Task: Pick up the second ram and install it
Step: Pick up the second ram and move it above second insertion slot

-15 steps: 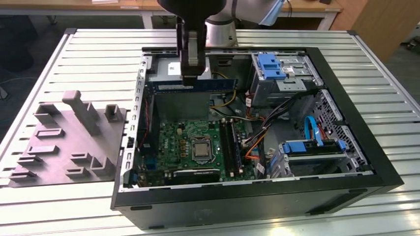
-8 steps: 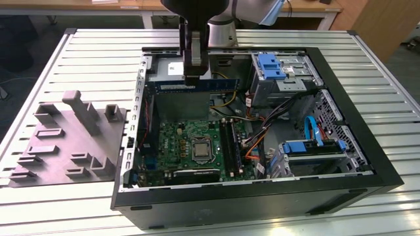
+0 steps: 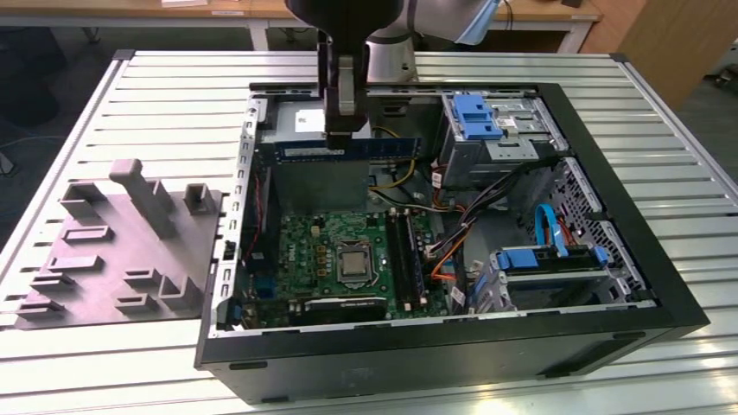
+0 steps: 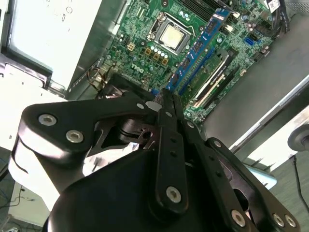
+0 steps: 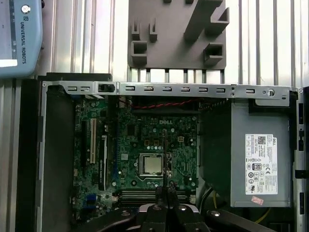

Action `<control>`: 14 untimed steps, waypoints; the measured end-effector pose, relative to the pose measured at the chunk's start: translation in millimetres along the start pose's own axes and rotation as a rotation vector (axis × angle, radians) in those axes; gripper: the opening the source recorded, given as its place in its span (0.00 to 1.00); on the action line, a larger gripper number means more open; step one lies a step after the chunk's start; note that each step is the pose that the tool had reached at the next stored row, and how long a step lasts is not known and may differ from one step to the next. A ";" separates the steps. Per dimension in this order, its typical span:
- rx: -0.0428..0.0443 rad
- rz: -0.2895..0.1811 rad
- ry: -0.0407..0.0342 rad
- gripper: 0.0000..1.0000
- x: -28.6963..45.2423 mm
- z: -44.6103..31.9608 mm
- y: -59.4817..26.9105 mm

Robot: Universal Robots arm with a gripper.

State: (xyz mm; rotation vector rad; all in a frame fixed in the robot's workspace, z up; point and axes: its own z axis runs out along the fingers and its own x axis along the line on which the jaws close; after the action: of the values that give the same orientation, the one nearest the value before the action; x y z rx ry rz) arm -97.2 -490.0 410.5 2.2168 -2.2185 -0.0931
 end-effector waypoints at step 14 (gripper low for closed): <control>-0.0001 0.000 -0.0001 0.11 -0.7 22.3 -12.3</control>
State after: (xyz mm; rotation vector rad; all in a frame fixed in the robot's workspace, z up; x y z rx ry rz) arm -85.9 -488.5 387.7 2.2167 -2.2185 -0.0933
